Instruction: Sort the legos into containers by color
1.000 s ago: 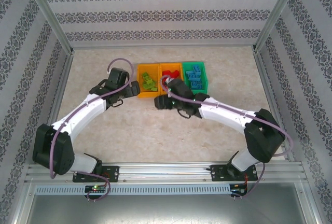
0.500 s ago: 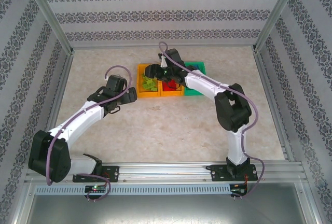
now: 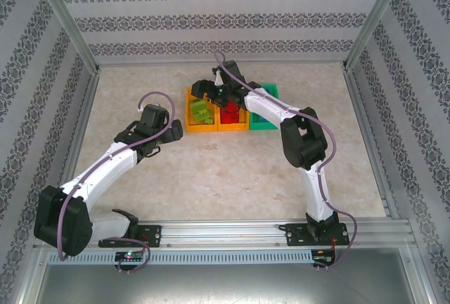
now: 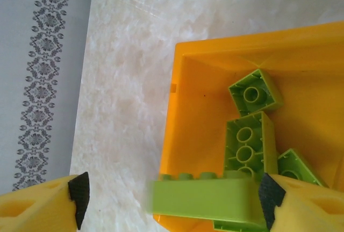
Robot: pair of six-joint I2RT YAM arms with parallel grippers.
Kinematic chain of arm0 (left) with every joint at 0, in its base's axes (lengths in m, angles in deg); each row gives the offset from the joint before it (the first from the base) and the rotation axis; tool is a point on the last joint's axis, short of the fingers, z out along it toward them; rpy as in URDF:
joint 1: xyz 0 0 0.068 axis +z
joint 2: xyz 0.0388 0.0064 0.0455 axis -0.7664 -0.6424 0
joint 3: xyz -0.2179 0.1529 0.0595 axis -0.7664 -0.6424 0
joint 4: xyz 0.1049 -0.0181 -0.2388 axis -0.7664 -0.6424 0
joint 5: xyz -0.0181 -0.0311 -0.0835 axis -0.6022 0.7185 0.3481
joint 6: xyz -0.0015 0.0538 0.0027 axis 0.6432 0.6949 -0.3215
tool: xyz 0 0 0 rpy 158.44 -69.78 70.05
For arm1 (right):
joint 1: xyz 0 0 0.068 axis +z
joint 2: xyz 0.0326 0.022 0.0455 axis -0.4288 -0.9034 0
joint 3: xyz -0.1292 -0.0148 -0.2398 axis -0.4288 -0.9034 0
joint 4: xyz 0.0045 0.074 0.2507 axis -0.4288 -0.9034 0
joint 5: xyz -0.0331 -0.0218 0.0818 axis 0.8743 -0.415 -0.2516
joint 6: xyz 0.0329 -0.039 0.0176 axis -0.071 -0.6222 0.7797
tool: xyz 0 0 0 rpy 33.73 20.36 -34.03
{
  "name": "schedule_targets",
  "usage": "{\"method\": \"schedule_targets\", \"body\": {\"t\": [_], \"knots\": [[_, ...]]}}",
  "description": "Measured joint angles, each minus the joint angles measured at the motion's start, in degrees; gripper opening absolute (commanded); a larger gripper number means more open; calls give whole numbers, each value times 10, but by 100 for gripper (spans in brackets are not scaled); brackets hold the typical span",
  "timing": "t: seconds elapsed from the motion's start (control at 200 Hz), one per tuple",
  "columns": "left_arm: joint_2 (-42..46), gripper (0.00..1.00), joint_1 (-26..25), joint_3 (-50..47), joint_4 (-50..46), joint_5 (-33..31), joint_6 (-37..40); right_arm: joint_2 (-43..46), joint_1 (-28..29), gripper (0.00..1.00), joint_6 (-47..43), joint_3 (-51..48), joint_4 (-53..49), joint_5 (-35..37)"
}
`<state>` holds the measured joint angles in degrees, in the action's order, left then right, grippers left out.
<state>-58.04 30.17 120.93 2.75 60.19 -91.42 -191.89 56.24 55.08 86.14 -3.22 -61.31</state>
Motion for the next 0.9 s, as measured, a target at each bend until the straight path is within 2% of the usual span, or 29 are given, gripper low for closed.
{"method": "schedule_targets", "body": {"t": [0.055, 0.415, 0.694, 0.819, 0.899], "knots": [[3, 100, 0, -2, 0, 0, 0, 0, 0, 98, 6, 0, 1, -3], [28, 100, 1, -25, 4, 2, -5, 26, 0, 98, 13, -6, 29, -38], [29, 99, 9, -28, 17, -10, -22, 202, -31, 98, -40, -78, 30, -28], [40, 99, 19, -51, 36, -28, -34, 299, -61, 98, -102, -162, 33, 0], [71, 99, 41, -89, 65, -30, -37, 368, -82, 98, -162, -239, 34, 45]]}}
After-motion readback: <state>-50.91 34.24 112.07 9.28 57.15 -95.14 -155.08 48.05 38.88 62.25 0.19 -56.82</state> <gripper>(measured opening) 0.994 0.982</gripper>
